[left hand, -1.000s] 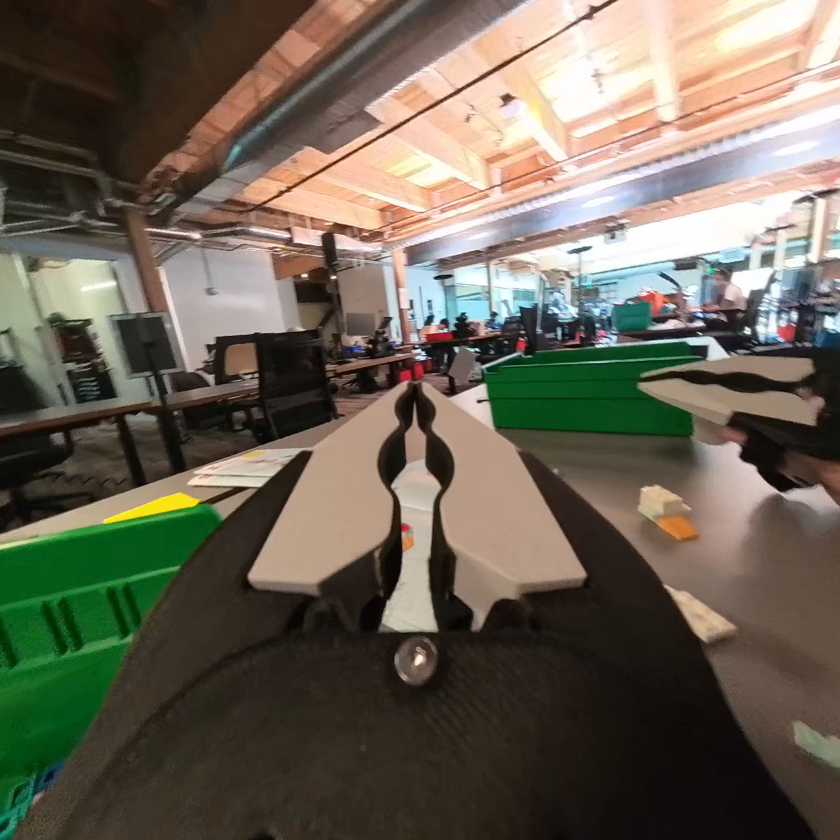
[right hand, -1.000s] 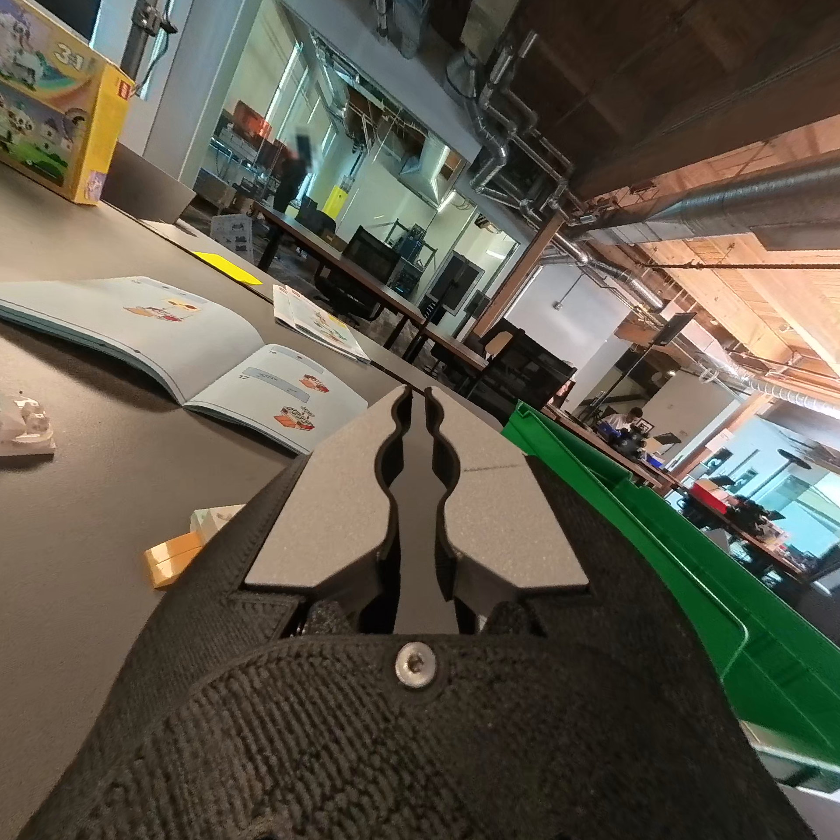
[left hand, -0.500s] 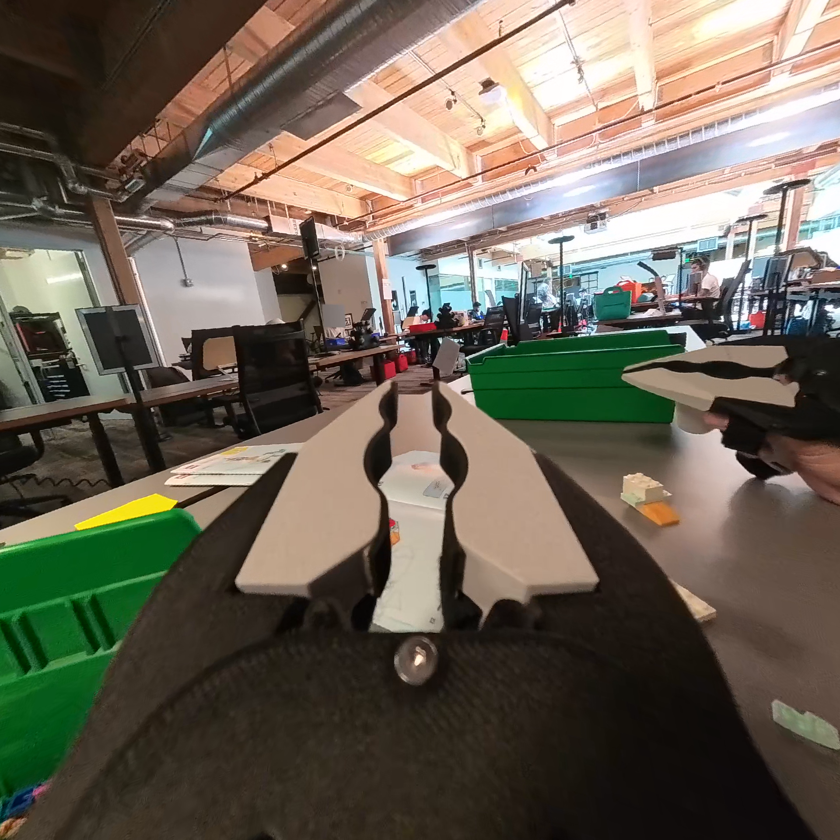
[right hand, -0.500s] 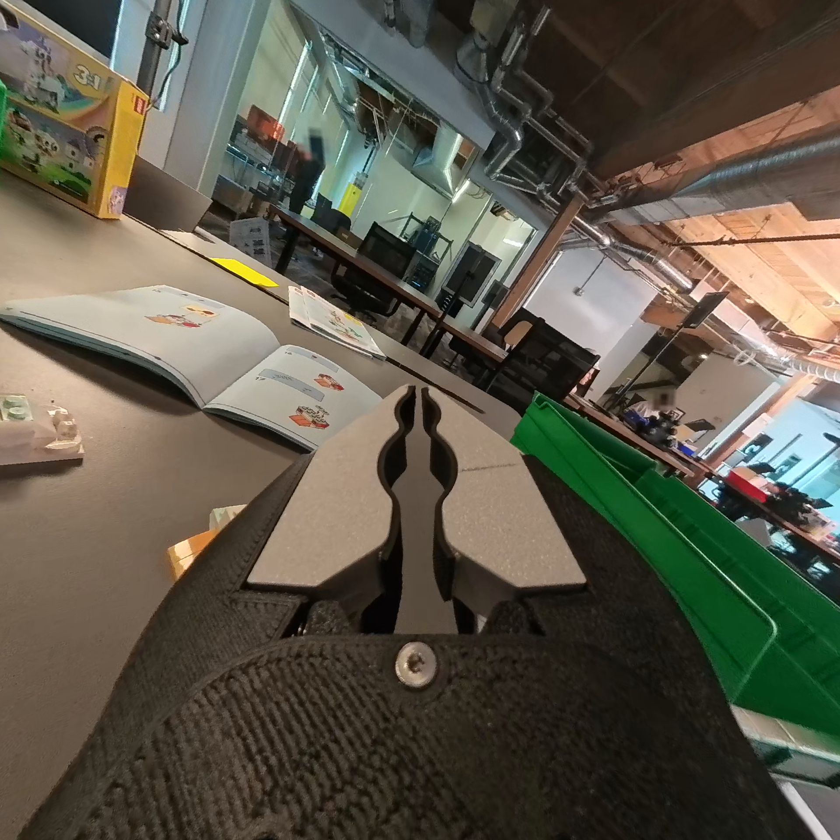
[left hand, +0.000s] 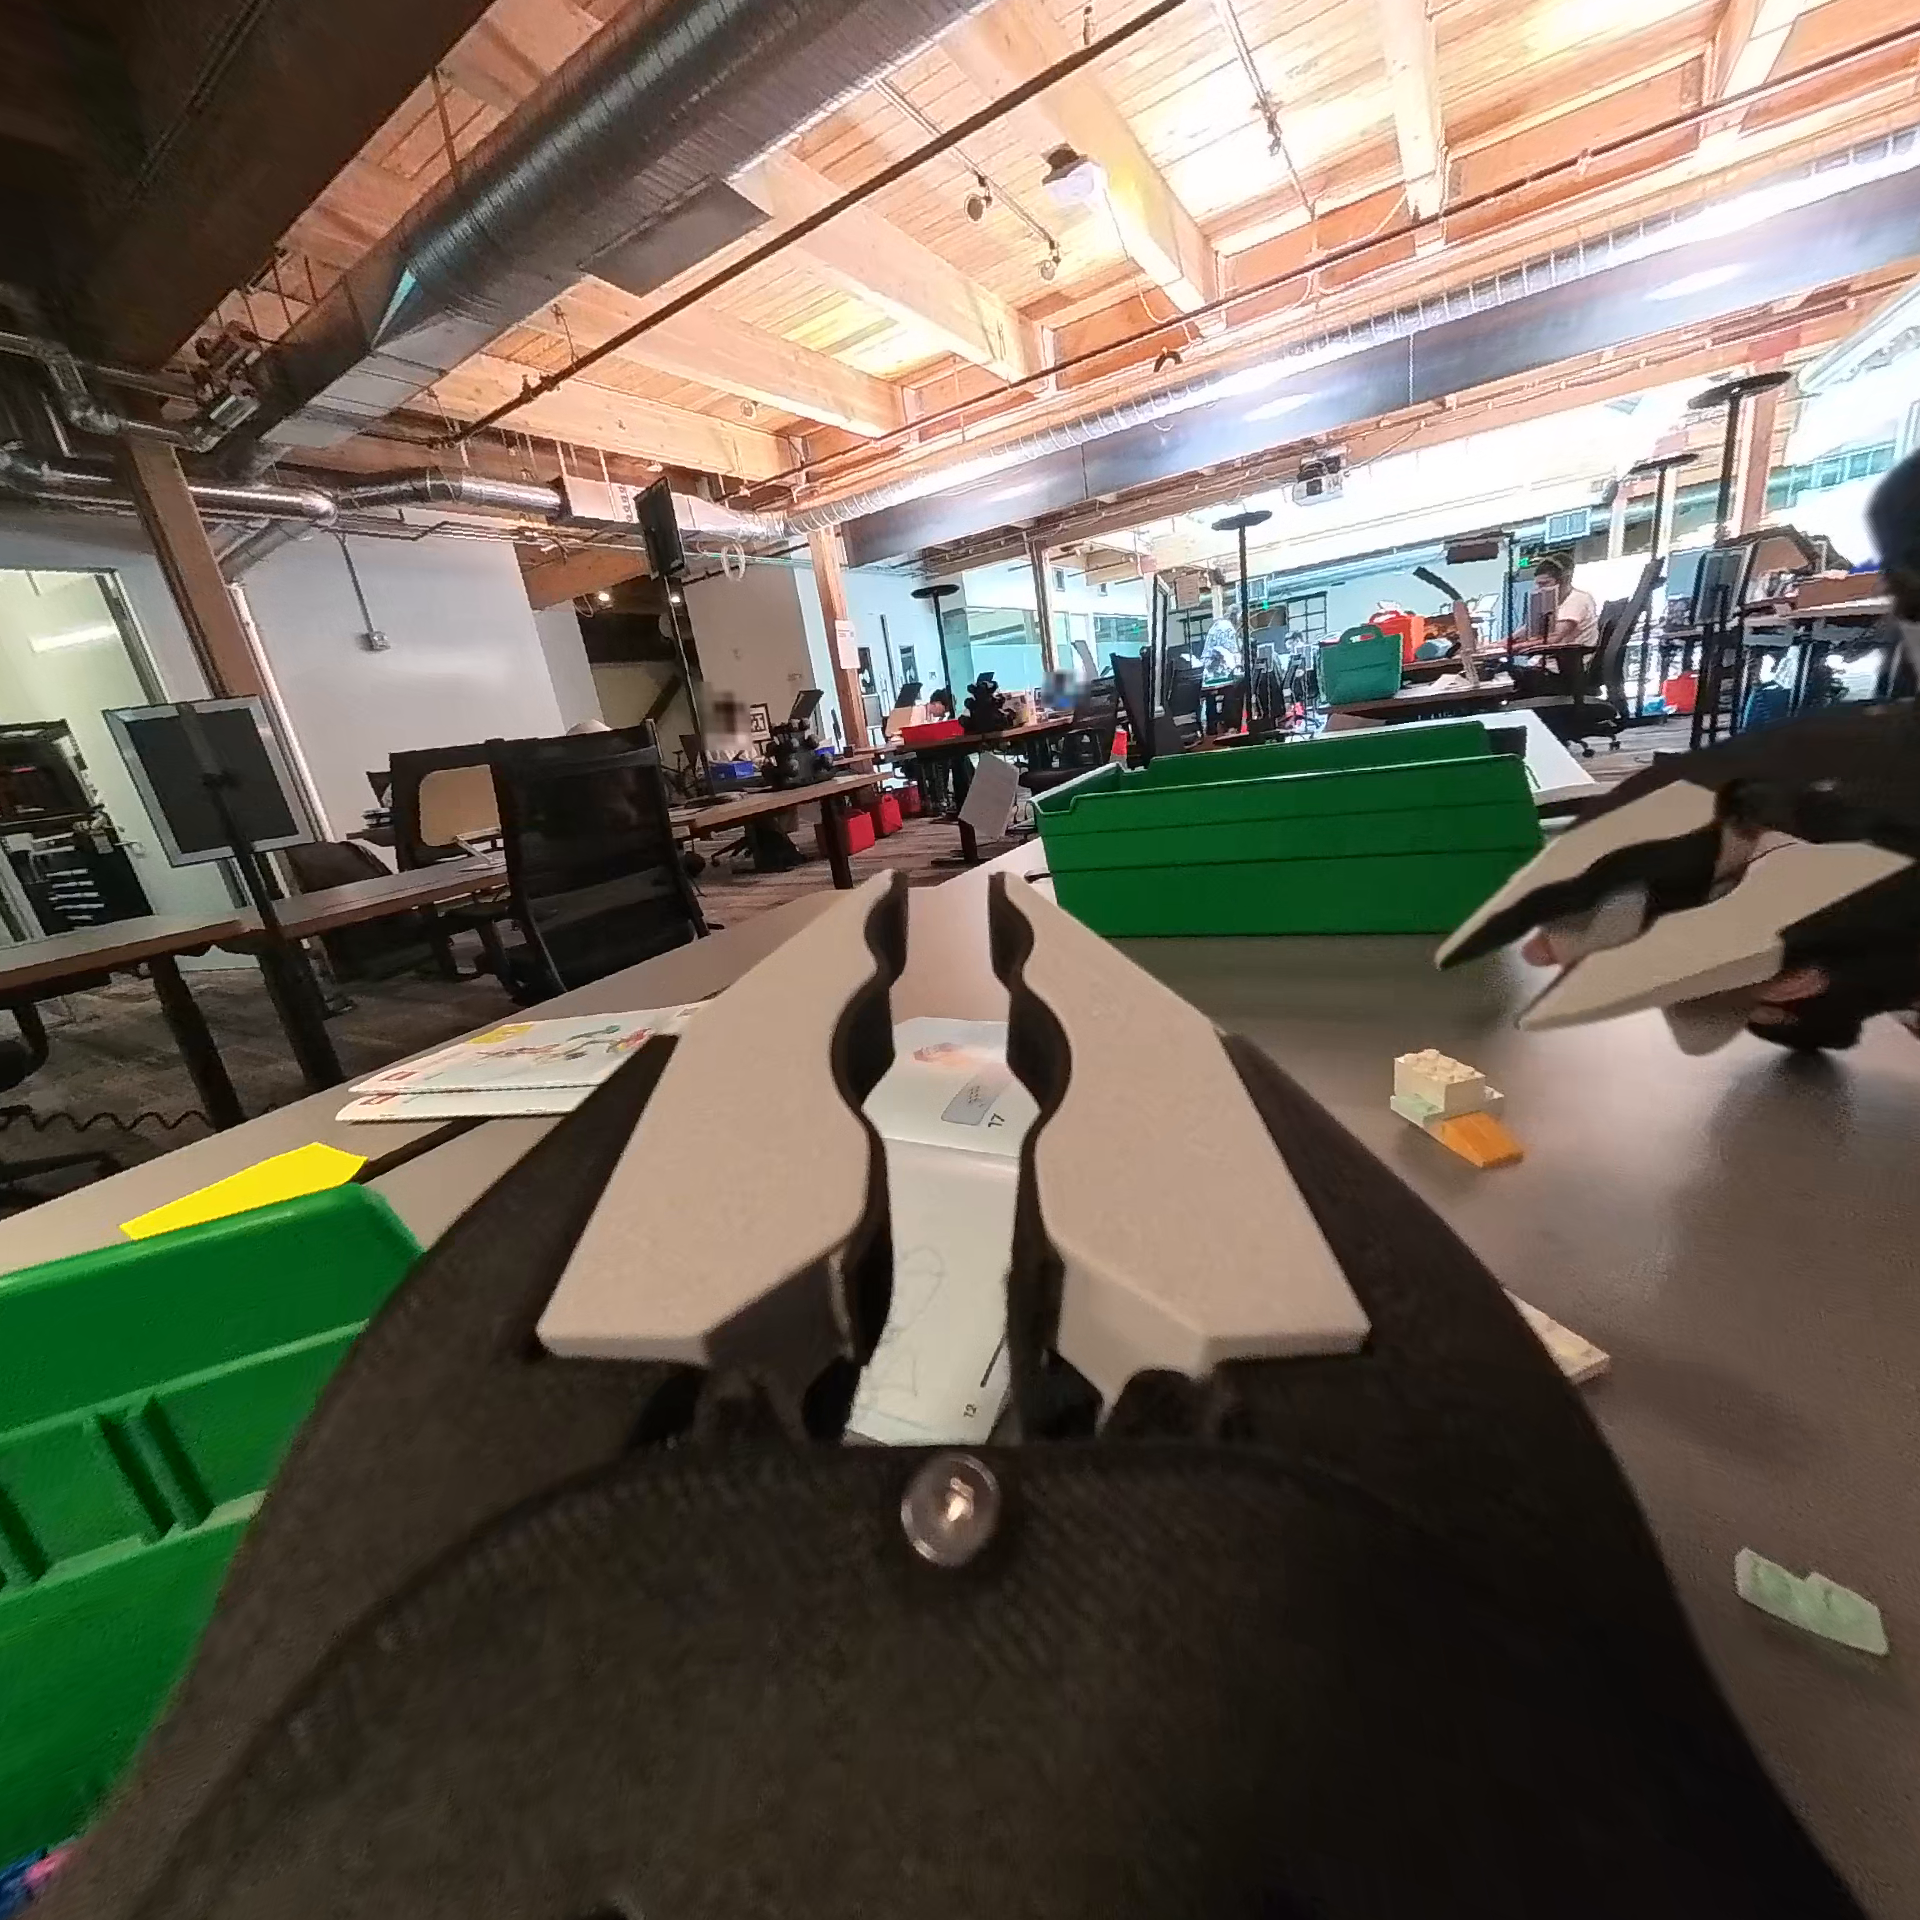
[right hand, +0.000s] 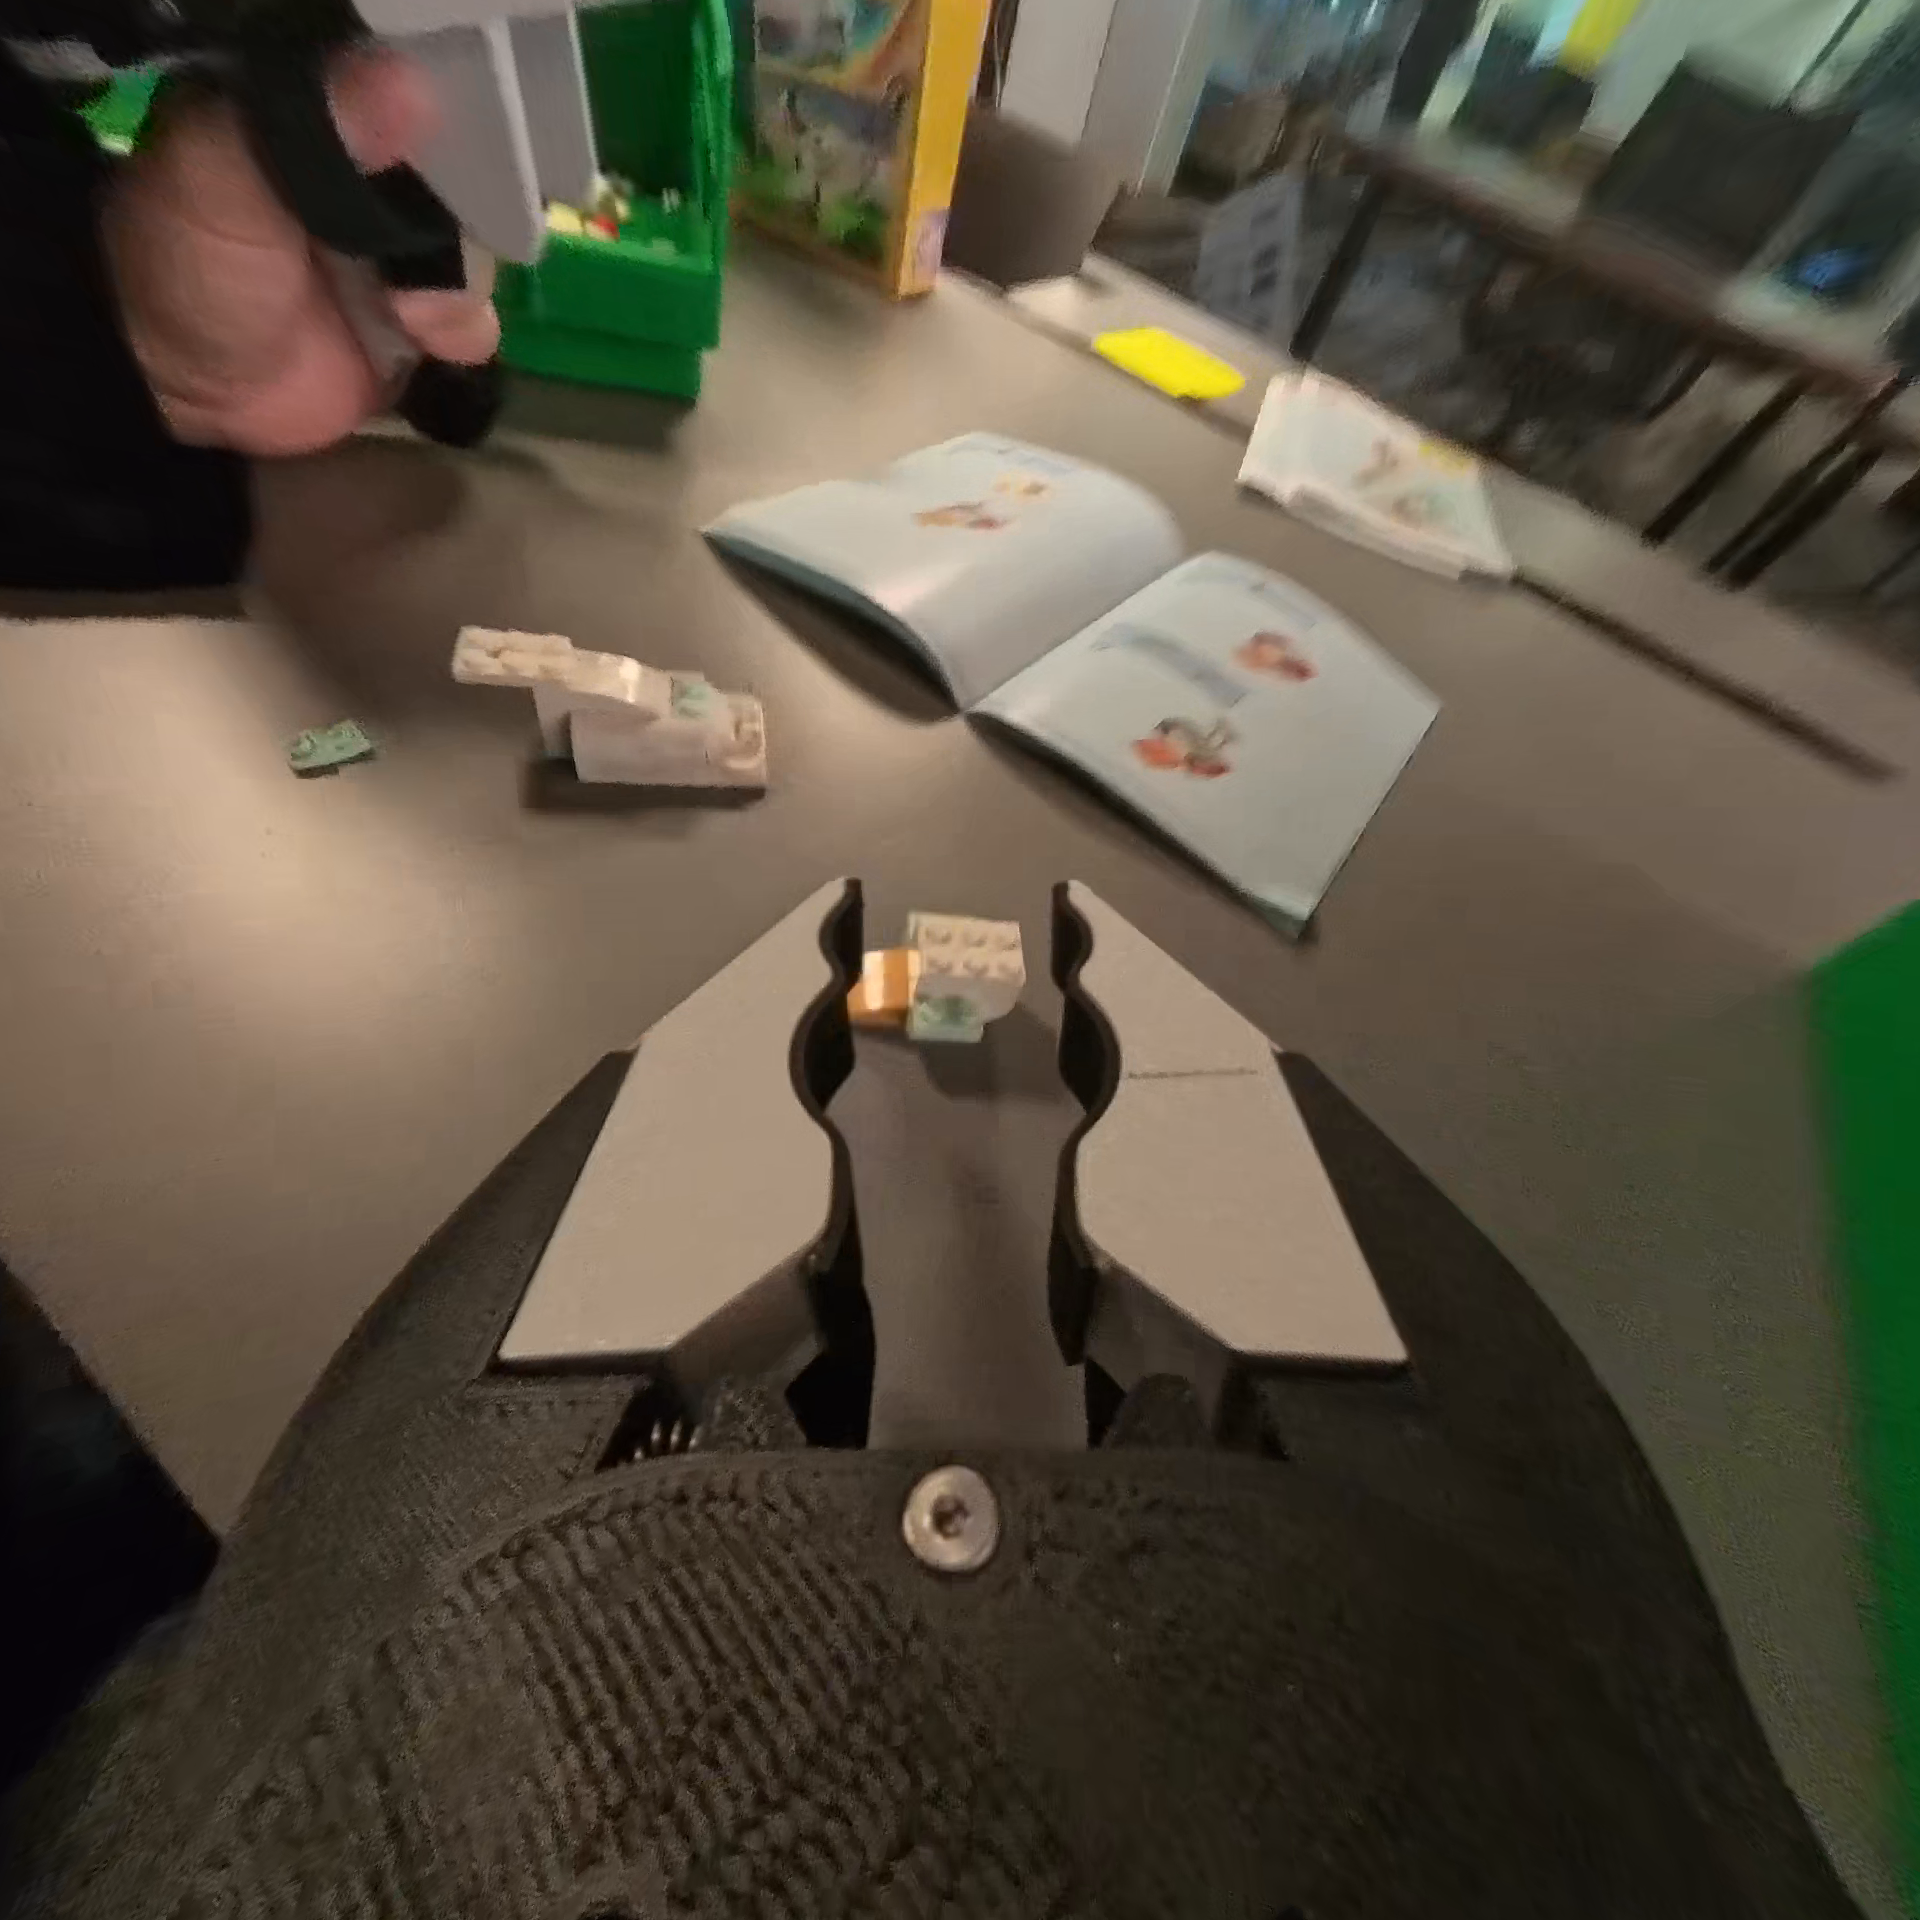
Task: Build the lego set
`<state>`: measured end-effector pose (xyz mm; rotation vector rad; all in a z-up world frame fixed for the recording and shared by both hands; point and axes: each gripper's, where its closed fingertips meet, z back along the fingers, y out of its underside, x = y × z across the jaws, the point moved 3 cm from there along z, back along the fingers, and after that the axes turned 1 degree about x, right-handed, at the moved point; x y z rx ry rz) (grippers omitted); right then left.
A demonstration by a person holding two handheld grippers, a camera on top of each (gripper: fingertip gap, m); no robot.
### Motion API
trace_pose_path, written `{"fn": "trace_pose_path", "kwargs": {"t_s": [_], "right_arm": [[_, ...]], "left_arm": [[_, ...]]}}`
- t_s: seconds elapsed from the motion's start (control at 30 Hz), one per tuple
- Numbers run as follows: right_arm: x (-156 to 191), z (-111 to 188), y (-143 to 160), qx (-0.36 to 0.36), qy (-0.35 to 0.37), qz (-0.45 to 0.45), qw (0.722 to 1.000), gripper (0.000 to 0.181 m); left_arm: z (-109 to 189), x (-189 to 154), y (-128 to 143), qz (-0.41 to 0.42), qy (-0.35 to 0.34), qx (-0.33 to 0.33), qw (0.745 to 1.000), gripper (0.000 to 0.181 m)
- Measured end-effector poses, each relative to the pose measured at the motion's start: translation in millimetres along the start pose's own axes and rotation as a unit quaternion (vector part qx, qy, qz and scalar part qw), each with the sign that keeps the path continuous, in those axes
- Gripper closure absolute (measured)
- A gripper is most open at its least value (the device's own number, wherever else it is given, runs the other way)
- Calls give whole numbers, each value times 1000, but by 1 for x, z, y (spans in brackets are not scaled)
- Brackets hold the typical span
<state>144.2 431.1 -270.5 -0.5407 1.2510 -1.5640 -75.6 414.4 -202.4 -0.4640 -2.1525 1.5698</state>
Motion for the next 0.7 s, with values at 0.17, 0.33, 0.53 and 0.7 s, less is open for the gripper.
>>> {"fn": "trace_pose_path", "kwargs": {"t_s": [0.17, 0.33, 0.53, 0.7], "right_arm": [[-3, -6, 9, 41, -17, -34, 998, 138], [-2, -12, 16, 72, -55, -69, 994, 136], [-7, -12, 17, 72, -54, -95, 991, 134], [-9, -13, 18, 75, -56, -111, 989, 137]], "left_arm": [[-1, -14, -1, -27, 32, 7, 999, 167], [-2, -74, 16, -140, 158, 64, 975, 181], [-1, -80, 20, -188, 165, 70, 966, 181], [-1, -79, 21, -190, 164, 72, 965, 181]]}}
